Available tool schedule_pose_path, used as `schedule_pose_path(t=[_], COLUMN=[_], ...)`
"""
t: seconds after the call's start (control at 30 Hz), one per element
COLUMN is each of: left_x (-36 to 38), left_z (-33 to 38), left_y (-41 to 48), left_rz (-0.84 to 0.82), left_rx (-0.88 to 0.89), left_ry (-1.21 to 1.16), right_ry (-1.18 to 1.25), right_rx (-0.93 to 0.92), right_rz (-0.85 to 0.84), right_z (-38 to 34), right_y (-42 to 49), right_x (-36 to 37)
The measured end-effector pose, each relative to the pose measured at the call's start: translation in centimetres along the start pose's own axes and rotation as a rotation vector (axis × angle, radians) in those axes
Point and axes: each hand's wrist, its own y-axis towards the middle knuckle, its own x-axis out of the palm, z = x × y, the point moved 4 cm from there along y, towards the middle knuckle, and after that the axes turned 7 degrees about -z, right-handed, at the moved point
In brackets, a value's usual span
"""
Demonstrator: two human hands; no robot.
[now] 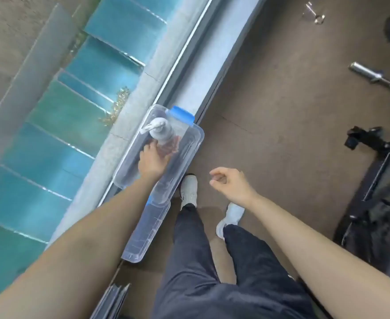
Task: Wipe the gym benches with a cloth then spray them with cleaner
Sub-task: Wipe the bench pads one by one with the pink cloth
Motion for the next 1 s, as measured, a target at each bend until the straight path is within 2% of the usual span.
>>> schedule_pose_path(t=[0.17,0.33,0.5,0.63,0.83,0.9,1.0], left_x=[0.5,-1.0,-3.8,-6.8,-10.7,-11.2,-11.2], left_z=[0.8,0.9,-0.4,1.2,7.4,9.9,13.5], left_y=[1.9,-0.1,-4.9,-10.2,-17.8,-19.8,-22.3], left_rz=[-0.049,-0.090,-0.049,-0.087,-0.193,-0.221,-0.225], left_rx=[-0.074,-0.057,0.149,0.340,0.670,0.738,0.804], left_ry=[0.159,0.064,-0.187,-0.282,-0.211,-0.179,-0.072], right_ry=[0.001,0.082,0.154,0.207,0.225,0.200,0.199], right_rx=[0.030,0.009,-0.014,-0.151,-0.413,-0.429,-0.357], right_rz=[0.014,0.013,0.006,0.034,0.096,0.131,0.203], right_z=[0.0,-1.0,-2.1,-4.3,-7.1,-6.5,-4.0], right_y=[2.1,2.0,0.6,-1.7,-7.5,-9.4,-12.7], right_x=[-0.1,0.8,1.6,1.6,0.2,-0.7,-2.3])
